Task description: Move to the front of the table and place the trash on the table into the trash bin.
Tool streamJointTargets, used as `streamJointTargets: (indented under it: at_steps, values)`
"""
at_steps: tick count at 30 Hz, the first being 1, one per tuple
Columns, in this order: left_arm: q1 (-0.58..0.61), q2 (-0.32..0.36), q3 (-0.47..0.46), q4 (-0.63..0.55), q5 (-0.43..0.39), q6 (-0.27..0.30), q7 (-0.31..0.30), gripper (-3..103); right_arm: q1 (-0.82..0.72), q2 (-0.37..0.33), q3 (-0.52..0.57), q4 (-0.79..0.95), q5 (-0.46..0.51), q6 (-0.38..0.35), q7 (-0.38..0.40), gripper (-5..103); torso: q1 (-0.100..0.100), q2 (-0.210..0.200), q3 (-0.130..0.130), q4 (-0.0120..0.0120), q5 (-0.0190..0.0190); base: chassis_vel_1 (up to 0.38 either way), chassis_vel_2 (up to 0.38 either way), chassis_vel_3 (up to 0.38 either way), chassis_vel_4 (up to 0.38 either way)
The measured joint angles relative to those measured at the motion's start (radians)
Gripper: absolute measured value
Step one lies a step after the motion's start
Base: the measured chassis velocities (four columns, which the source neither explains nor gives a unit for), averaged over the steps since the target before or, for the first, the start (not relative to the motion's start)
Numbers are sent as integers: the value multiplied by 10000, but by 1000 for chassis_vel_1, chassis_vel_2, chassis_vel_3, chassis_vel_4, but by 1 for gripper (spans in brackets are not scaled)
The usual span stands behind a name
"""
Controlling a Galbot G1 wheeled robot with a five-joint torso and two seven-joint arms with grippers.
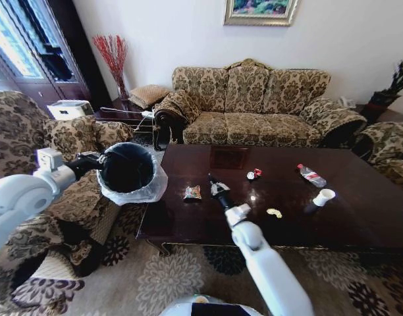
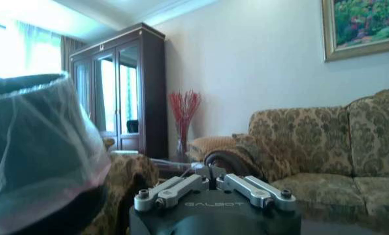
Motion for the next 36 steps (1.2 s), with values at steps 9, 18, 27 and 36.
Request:
streamJointTargets:
  at_steps: [9,18,27,36]
  values:
    - [148,-258,-96,-303,27,36,-12,4,186,1025,-422,-1969,-557,50,257,25,0,0,0,7,1,0,0,0,0]
    - [245,-454,-95,-462,123,38,31,4,815,1595,-699,-3480,-1084,-11,446,58,2,-1,1,0,-1,0,0,0,0]
    - [247,-385,-21,-423,110,40,41,4,1191,1870,-873,-4411,-1133,79,419,95,2,-1,2,0,0,0,0,0,0]
    - [226,-318,64,-264,92,45,25,4,1632,2094,-834,-5091,-1093,286,283,85,2,-1,2,2,1,0,0,0,0]
